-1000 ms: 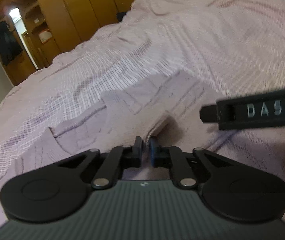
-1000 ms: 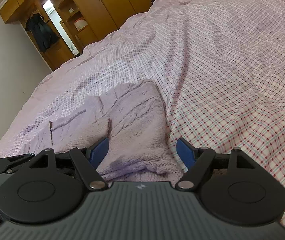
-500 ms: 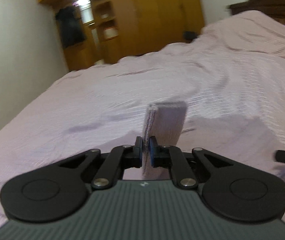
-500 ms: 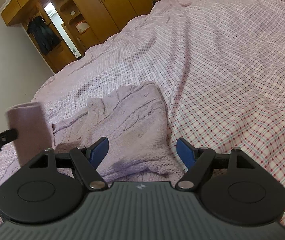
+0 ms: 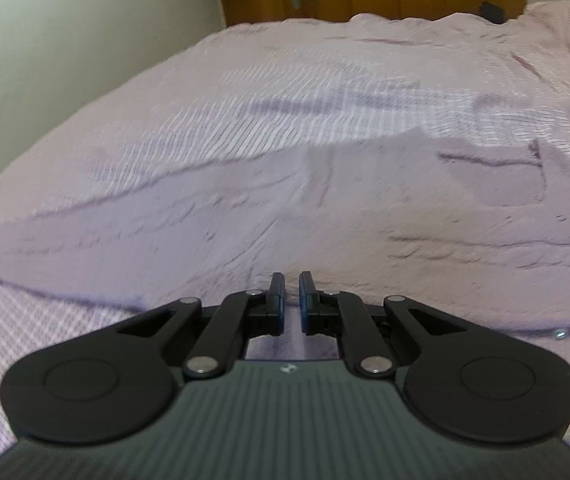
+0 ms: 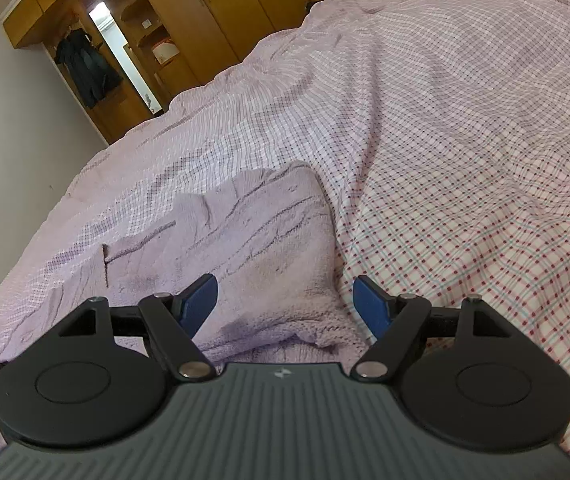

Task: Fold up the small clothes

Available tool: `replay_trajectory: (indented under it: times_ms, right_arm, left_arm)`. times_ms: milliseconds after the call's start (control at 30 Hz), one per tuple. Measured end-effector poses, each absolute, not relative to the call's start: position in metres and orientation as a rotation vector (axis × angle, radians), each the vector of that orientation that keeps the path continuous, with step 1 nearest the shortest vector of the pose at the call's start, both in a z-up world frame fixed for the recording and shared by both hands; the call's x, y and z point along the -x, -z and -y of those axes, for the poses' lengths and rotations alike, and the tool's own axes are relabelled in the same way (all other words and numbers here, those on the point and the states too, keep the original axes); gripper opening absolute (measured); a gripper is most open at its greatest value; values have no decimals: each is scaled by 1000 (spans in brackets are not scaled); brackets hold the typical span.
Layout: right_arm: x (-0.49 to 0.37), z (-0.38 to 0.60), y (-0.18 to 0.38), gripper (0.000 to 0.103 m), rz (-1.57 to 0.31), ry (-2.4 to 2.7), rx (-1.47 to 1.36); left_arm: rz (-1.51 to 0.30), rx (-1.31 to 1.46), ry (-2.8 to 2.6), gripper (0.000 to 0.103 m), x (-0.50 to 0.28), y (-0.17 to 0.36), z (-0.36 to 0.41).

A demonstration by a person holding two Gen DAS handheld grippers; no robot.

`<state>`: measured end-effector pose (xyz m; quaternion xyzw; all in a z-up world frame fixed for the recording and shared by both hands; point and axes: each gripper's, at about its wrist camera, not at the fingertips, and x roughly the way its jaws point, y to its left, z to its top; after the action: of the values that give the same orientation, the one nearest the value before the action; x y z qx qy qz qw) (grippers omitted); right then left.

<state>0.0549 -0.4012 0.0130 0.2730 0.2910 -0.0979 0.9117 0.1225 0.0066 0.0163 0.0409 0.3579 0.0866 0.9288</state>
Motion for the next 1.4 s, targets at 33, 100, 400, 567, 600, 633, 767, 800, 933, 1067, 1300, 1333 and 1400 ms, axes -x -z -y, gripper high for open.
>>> replay_trajectory:
  times_ms: [33, 100, 400, 567, 600, 633, 767, 800, 933, 1067, 1300, 1333, 1400]
  right_arm:
    - [-55, 401, -13, 80, -601, 202, -562]
    - [-56, 401, -13, 80, -602, 201, -558]
    - [-57, 398, -12, 80, -608, 194, -536]
    - [-47, 388, -22, 80, -585, 150, -498]
    - [-44, 385, -25, 81, -574, 147, -477]
    - [-40, 382, -27, 81, -562, 149, -457]
    - [-21, 373, -32, 82, -539, 167, -480]
    - [-16, 369, -34, 82, -530, 168, -484]
    - [0, 349, -39, 82, -512, 162, -452]
    - [14, 330, -38, 82, -526, 119, -479]
    - [23, 291, -25, 82, -598, 107, -380]
    - [24, 287, -24, 83, -603, 111, -363]
    - [25, 278, -21, 84, -616, 118, -329]
  left_arm:
    - [-736, -78, -179, 10, -123, -15, -7]
    - [-737, -73, -175, 10, -121, -14, -10]
    - [-759, -27, -167, 48, -106, -19, -29]
    - [-771, 60, -169, 49, -98, -31, -58]
    - [-773, 77, -173, 49, -97, -34, -65]
    - [-776, 89, -184, 55, -97, -37, -72]
    - [-786, 49, -252, 66, -89, -48, -105]
    - [-786, 40, -270, 66, -86, -50, -116]
    - [-787, 73, -331, 66, -78, -56, -162]
    - [-796, 161, -390, 66, -77, -54, -205]
    - [-788, 384, -450, 66, -76, -39, -265]
    - [-784, 412, -451, 66, -79, -36, -270]
    - [-768, 457, -449, 66, -81, -32, -278]
